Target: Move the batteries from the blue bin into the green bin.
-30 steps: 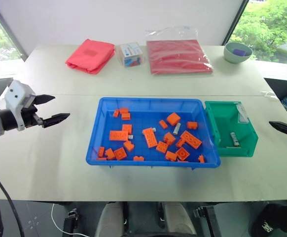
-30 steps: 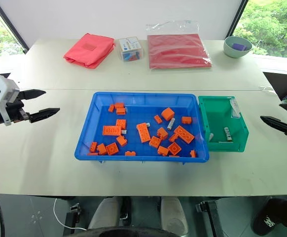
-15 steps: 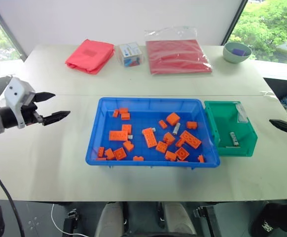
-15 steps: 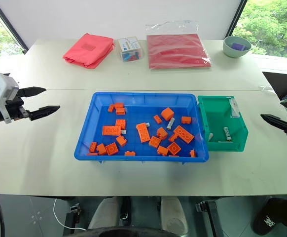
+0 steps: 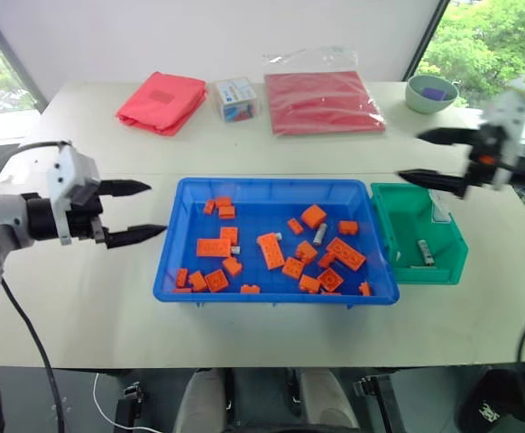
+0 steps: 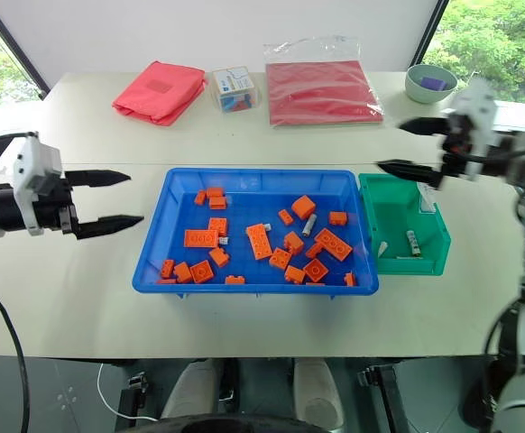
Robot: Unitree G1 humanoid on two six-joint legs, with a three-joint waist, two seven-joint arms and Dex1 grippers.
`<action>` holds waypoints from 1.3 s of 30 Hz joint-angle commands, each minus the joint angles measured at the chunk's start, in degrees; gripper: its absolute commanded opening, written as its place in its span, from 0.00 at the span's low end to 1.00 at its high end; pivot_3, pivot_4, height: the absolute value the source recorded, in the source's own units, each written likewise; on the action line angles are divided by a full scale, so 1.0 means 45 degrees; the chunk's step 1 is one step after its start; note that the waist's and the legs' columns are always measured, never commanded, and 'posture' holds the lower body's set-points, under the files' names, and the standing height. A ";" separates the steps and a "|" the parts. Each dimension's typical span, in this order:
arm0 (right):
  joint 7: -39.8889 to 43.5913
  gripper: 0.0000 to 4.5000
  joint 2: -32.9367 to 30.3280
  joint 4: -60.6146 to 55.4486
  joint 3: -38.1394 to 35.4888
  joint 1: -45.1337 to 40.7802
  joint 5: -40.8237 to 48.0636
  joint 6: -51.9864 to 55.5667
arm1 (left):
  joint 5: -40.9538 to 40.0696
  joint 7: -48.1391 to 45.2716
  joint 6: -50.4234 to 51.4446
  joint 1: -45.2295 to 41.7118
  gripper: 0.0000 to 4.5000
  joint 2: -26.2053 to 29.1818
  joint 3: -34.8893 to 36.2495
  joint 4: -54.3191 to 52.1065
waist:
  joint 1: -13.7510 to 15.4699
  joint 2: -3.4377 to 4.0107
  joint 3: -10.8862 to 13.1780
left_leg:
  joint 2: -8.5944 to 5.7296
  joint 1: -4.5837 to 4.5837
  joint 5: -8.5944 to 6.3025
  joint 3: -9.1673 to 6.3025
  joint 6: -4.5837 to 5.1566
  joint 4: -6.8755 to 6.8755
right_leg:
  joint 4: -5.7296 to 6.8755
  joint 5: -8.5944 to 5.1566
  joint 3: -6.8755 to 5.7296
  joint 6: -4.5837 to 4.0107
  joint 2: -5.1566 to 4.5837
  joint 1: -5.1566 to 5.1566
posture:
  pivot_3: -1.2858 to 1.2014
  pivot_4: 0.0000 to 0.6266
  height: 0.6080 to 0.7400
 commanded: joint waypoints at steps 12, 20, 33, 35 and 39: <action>-0.2605 1.00 0.6857 -0.2962 0.6413 -0.1696 -0.2931 0.0064 | -0.0189 -0.1435 -0.0197 0.0690 1.00 0.0918 -0.0037 -0.1082 | 0.0095 -0.0006 -0.0003 | -0.0019 -0.0041 0.0004 0.0017 -0.0004 0.0029 | 0.0004 -0.0010 -0.0014 -0.0020 -0.0011 -0.0007 | 0.52 0.24 0.97; -0.3748 1.00 0.8863 -0.0419 0.8294 -0.1815 -0.5255 -0.1342 | -0.0186 -0.1507 -0.0193 0.0479 1.00 0.0966 -0.0071 -0.0806 | 0.0008 -0.0008 -0.0004 | -0.0016 -0.0040 0.0008 0.0014 -0.0011 0.0021 | 0.0013 -0.0009 -0.0023 -0.0018 0.0002 -0.0015 | 0.52 0.24 0.97; -0.4225 0.69 0.9470 0.1729 0.8622 -0.1767 -0.6906 -0.3434 | -0.0089 -0.1203 -0.0307 0.0251 1.00 0.0849 -0.0089 -0.0679 | -0.0027 -0.0012 -0.0006 | -0.0013 -0.0036 0.0014 0.0009 -0.0020 0.0017 | 0.0018 -0.0008 -0.0026 -0.0015 0.0009 -0.0014 | 0.52 0.24 0.97; -0.4162 0.45 0.9534 0.1619 0.8453 -0.1694 -0.6797 -0.3336 | -0.0093 -0.1176 -0.0320 0.0255 1.00 0.0836 -0.0068 -0.0684 | -0.0019 -0.0012 -0.0006 | -0.0013 -0.0036 0.0014 0.0009 -0.0021 0.0017 | 0.0018 -0.0007 -0.0026 -0.0015 0.0008 -0.0014 | 0.52 0.24 0.97; -0.3905 0.26 0.9658 0.1169 0.8208 -0.1600 -0.6571 -0.2838 | -0.0080 -0.1132 -0.0388 0.0234 1.00 0.0796 -0.0075 -0.0644 | -0.0009 -0.0012 -0.0006 | -0.0012 -0.0036 0.0014 0.0008 -0.0021 0.0017 | 0.0018 -0.0009 -0.0026 -0.0017 0.0007 -0.0013 | 0.52 0.24 0.97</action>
